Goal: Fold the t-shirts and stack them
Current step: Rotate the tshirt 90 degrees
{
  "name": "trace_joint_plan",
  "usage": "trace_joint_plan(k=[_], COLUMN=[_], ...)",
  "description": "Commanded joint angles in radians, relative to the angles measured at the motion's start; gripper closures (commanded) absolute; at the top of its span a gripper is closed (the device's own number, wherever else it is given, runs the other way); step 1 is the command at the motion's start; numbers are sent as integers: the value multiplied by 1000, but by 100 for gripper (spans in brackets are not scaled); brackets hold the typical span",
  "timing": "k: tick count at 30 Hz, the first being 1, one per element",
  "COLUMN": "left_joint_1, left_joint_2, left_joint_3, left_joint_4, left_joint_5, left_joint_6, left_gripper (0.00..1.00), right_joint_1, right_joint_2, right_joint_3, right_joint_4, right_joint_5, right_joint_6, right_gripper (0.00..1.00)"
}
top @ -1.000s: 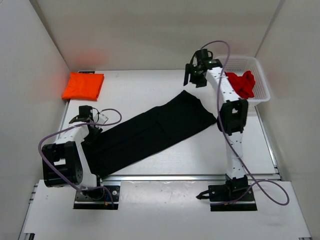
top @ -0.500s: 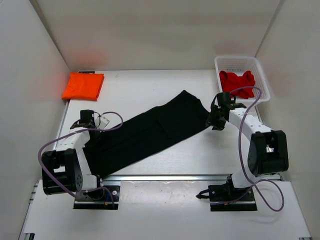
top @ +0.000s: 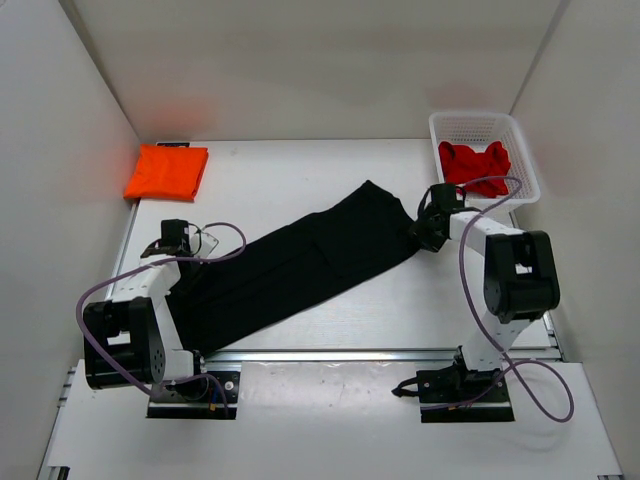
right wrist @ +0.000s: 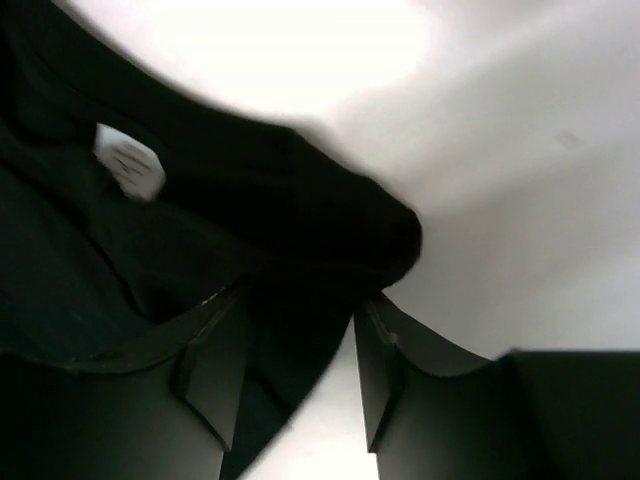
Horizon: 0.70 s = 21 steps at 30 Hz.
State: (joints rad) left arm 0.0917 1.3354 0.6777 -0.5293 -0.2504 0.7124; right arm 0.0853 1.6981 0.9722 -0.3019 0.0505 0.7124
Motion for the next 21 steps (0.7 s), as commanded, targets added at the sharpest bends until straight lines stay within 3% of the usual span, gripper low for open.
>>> trace_joint_plan(k=[1, 4, 6, 8, 13, 17, 21], left_joint_1=[8, 14, 19, 17, 11, -119, -178], left_joint_2=[-5, 7, 13, 21, 47, 65, 71], left_joint_3=[0, 14, 25, 51, 111, 124, 138], left_joint_4=[11, 9, -12, -50, -127, -170, -239], left_joint_5=[-16, -16, 15, 55, 141, 165, 250], left_joint_6=[-5, -2, 1, 5, 5, 35, 18], left_gripper=[36, 35, 32, 30, 30, 31, 31], right_joint_1=[21, 30, 34, 69, 162, 153, 128], right_joint_2=[92, 161, 179, 216, 429, 572, 675], right_joint_3=[97, 138, 170, 253, 598, 828, 1072], right_joint_4=[14, -13, 32, 30, 7, 14, -2], right_joint_5=[-1, -29, -72, -58, -51, -54, -17], right_joint_6=[21, 47, 47, -10, -157, -185, -235], right_gripper=[59, 75, 92, 100, 98, 94, 68])
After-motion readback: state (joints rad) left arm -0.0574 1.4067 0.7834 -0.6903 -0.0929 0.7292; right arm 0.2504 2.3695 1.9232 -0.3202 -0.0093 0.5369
